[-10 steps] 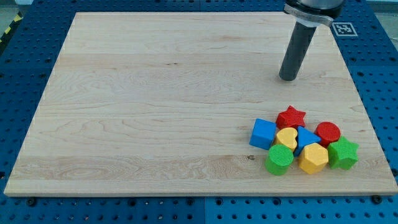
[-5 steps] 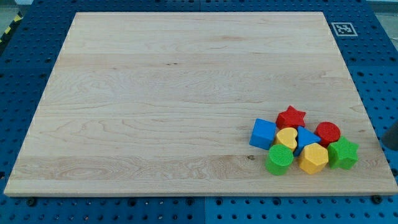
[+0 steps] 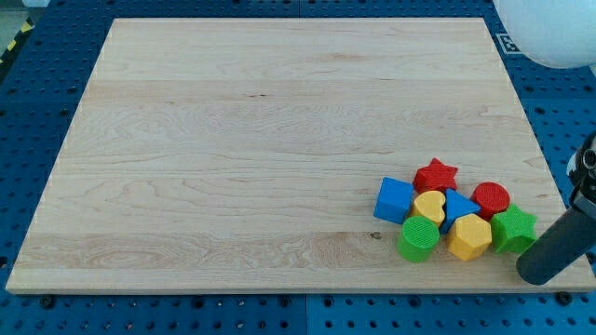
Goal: Move the yellow hexagon left and up
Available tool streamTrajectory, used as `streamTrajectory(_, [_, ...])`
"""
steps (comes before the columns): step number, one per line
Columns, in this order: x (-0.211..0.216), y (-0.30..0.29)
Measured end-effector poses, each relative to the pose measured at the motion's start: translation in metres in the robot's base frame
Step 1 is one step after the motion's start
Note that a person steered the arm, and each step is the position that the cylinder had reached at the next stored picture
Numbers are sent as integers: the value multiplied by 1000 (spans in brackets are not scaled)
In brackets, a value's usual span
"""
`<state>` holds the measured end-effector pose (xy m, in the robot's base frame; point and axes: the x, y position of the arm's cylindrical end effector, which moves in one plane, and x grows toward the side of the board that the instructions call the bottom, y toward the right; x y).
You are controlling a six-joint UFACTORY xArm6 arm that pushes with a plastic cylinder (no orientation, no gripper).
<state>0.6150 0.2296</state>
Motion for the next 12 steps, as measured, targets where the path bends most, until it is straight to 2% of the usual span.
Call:
streamTrajectory(5, [-28, -47])
streamTrajectory(7, [4, -50])
streamTrajectory(9, [3, -70])
streamTrajectory(11, [-10, -73])
streamTrajectory(12, [-30, -74])
